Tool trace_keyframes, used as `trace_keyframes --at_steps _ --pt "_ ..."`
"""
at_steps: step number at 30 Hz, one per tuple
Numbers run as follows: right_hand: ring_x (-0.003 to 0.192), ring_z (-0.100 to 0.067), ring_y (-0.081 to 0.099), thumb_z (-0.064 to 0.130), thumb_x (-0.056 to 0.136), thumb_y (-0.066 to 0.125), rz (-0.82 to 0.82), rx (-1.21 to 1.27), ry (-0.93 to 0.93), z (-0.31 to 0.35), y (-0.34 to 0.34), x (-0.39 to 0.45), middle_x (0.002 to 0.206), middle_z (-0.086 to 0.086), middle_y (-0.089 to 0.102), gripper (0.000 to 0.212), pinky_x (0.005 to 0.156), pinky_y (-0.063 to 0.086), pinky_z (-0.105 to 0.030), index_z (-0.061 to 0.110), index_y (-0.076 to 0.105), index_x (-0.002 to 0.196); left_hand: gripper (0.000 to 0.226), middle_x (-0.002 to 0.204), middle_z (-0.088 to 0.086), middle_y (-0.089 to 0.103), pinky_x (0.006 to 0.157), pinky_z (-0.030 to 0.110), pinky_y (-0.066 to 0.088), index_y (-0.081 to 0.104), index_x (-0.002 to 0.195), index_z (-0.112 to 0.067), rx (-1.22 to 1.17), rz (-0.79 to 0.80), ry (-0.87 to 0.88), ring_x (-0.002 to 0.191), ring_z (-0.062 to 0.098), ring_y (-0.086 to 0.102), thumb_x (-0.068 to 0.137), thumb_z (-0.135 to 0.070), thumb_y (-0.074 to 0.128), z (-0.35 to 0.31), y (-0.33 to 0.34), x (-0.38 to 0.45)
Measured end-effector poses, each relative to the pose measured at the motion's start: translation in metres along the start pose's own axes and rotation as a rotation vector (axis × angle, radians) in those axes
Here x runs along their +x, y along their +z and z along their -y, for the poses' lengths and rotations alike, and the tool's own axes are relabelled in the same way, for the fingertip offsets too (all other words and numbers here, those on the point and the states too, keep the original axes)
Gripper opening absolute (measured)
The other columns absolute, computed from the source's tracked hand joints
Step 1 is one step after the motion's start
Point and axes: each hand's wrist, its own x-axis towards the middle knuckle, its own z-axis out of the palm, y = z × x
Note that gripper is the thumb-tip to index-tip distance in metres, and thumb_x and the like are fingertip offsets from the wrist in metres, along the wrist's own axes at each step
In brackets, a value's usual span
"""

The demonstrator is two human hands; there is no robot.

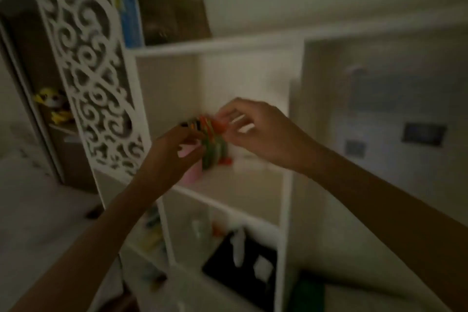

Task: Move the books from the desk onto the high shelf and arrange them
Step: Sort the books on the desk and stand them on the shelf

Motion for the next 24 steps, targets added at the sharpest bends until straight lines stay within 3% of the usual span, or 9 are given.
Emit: trace_keyframes --at_steps 2,5,8,11,13,16,19,22,24 --pt "0.083 0.000 0.057 0.010 0.085 0.066 0.030 -0.005 0.149 -0.025 0.012 -0.080 0.100 0.008 0.061 0.024 0.070 0.044 -0.007 0.020 0.060 0.106 0.016 0.094 -0.010 0.064 0.074 0.006 0.043 0.062 0.093 -0.023 -0.094 0.119 -0.053 0.083 -0.012 0.058 0.083 -0.012 0.068 -0.010 0.037 -0.053" --pt "0.089 0.001 0.055 0.008 0.088 0.062 0.061 0.041 0.448 -0.064 0.031 -0.205 0.105 0.008 0.059 0.026 0.077 0.042 -0.005 0.015 0.060 0.112 0.021 0.086 -0.022 0.065 0.072 0.007 0.047 0.059 0.088 -0.034 -0.285 0.348 -0.198 0.084 -0.006 0.062 0.080 -0.018 0.070 -0.023 0.101 -0.136" --pt "0.098 0.003 0.048 0.010 0.090 0.059 0.114 -0.026 0.711 -0.100 0.048 -0.323 0.121 -0.001 0.057 0.029 0.078 0.036 -0.002 0.013 0.057 0.119 0.017 0.084 -0.019 0.064 0.069 0.004 0.044 0.062 0.094 -0.024 -0.365 0.570 -0.313 0.080 -0.014 0.059 0.079 -0.021 0.068 -0.035 0.167 -0.209" --pt "0.104 -0.011 0.049 0.009 0.091 0.057 0.099 -0.048 0.965 -0.126 0.053 -0.414 0.125 -0.005 0.052 0.031 0.080 0.034 -0.006 0.009 0.054 0.122 0.021 0.093 -0.008 0.059 0.068 0.003 0.041 0.061 0.101 -0.014 -0.384 0.733 -0.365 0.080 -0.020 0.055 0.083 -0.010 0.069 -0.042 0.224 -0.262" --pt "0.106 -0.019 0.053 0.008 0.091 0.057 -0.014 -0.061 1.154 -0.137 0.051 -0.456 0.115 -0.003 0.053 0.032 0.081 0.037 -0.014 0.010 0.055 0.123 0.024 0.097 -0.010 0.054 0.070 0.006 0.039 0.057 0.102 -0.021 -0.358 0.805 -0.349 0.084 -0.014 0.056 0.083 -0.009 0.068 -0.045 0.257 -0.283" --pt "0.099 -0.016 0.049 0.004 0.092 0.053 -0.276 -0.053 1.356 -0.157 0.047 -0.490 0.108 -0.002 0.052 0.029 0.075 0.036 -0.016 0.004 0.055 0.122 0.034 0.111 -0.005 0.046 0.082 0.011 0.036 0.055 0.114 -0.017 -0.288 0.897 -0.293 0.103 0.008 0.050 0.083 -0.016 0.069 -0.046 0.300 -0.291" --pt "0.087 -0.021 0.049 0.005 0.092 0.055 -0.534 0.036 1.520 -0.176 0.051 -0.497 0.092 -0.010 0.052 0.016 0.059 0.038 -0.014 -0.008 0.055 0.101 0.050 0.131 0.001 0.043 0.103 0.026 0.036 0.048 0.128 -0.011 -0.261 0.998 -0.172 0.120 0.013 0.041 0.083 -0.023 0.068 -0.047 0.344 -0.291" --pt "0.090 -0.023 0.054 0.013 0.092 0.058 -0.797 0.264 1.608 -0.185 0.061 -0.486 0.095 -0.010 0.055 0.014 0.075 0.046 -0.031 0.006 0.052 0.102 0.070 0.152 0.003 0.024 0.109 0.020 0.015 0.029 0.144 -0.015 -0.179 1.061 -0.105 0.138 0.017 0.025 0.086 -0.033 0.065 -0.051 0.379 -0.289" --pt "0.091 -0.024 0.056 0.011 0.091 0.057 -0.959 0.413 1.626 -0.192 0.061 -0.474 0.098 -0.007 0.058 0.020 0.079 0.049 -0.036 0.010 0.053 0.111 0.077 0.155 0.002 0.018 0.110 0.025 0.016 0.020 0.147 -0.018 -0.057 1.096 0.030 0.140 0.019 0.020 0.086 -0.042 0.061 -0.051 0.398 -0.286"
